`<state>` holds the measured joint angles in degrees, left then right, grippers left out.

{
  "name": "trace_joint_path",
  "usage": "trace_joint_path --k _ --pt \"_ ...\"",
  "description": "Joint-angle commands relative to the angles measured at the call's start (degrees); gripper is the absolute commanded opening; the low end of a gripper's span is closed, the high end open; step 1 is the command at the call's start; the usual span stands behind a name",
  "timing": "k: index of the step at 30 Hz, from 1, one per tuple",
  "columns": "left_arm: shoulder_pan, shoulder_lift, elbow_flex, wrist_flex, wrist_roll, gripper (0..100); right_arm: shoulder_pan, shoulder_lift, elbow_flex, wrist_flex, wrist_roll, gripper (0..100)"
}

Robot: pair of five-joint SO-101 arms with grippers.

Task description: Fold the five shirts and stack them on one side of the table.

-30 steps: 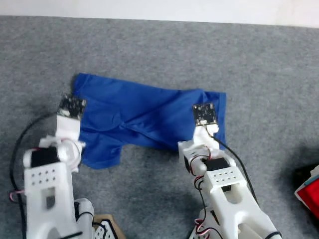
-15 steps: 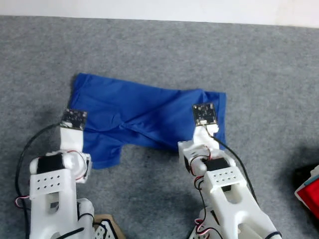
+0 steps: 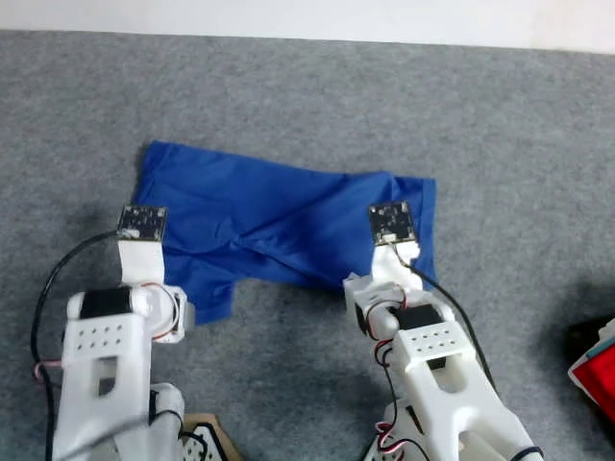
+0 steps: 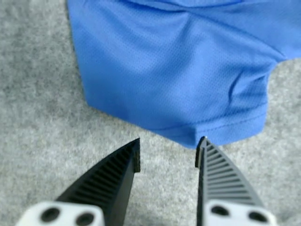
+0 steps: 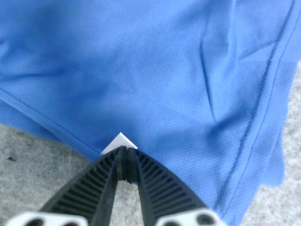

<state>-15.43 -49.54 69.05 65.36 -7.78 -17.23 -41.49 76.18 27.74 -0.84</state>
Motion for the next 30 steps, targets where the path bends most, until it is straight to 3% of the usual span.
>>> trace_joint_path --k 1,4,9,14,21,30 --pt "0.92 12.35 -5.14 -5.1 0.44 20 -0.31 -1.36 -0.75 0.31 0.79 0.7" --pt "0.84 20.53 -7.52 -10.37 0.44 20 -0.31 -1.36 -0.75 0.31 0.79 0.7" --pt "0.84 29.32 -14.11 -11.25 0.44 18 -0.31 -1.36 -0.75 0.31 0.79 0.7" --pt "1.1 33.71 -17.19 -11.16 0.09 0 -0.31 -1.36 -0.75 0.31 0.79 0.7" --pt "4.44 33.98 -18.15 -10.99 0.09 1 -0.31 -1.36 -0.75 0.31 0.79 0.7" --pt "6.99 34.24 -35.21 0.35 0.35 1 -0.31 -1.36 -0.75 0.22 0.79 0.7"
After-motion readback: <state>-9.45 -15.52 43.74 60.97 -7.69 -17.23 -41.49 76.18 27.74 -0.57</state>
